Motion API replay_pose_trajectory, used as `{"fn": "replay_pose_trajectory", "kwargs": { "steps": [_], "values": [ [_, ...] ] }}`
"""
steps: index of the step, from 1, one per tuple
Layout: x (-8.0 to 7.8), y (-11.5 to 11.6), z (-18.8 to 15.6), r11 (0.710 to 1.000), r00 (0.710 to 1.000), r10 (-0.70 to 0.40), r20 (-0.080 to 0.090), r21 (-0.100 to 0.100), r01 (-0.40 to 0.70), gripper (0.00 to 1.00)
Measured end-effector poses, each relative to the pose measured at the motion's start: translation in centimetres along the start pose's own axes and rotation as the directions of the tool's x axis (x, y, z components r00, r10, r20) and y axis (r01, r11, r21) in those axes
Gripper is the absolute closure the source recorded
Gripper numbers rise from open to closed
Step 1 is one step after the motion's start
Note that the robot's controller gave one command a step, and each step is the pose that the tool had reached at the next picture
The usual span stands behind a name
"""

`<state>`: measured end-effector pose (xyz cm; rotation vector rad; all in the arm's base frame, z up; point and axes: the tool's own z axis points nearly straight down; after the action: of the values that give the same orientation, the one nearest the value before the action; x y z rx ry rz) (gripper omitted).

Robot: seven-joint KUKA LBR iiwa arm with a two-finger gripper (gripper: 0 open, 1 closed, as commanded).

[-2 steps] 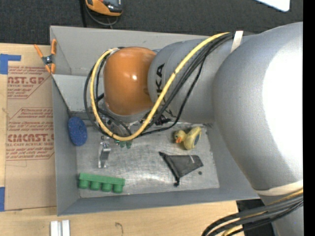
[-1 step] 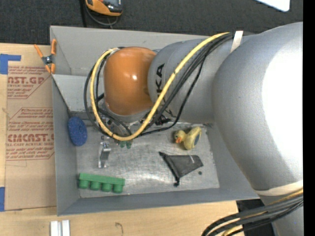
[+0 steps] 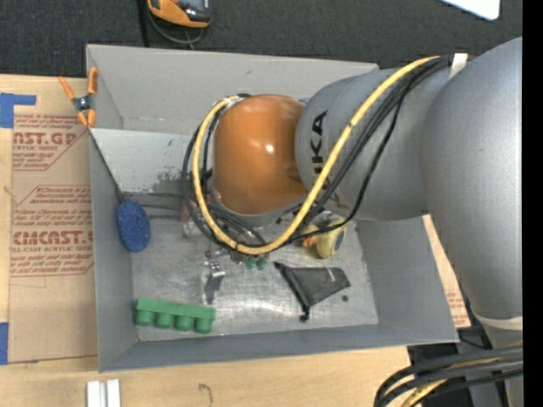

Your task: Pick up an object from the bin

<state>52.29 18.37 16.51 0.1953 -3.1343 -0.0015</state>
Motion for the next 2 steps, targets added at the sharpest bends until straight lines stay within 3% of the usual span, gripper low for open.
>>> {"fn": "replay_pose_trajectory", "kwargs": {
  "steps": [1, 2],
  "values": [
    [0.8, -1.6, -0.4, 0.999, 0.999, -0.032, 0.001, 0.002, 0.032, 0.00],
    [1.6, -1.9, -3.1, 0.997, 0.997, -0.071, 0.000, 0.001, 0.071, 0.00]
  ]
}}
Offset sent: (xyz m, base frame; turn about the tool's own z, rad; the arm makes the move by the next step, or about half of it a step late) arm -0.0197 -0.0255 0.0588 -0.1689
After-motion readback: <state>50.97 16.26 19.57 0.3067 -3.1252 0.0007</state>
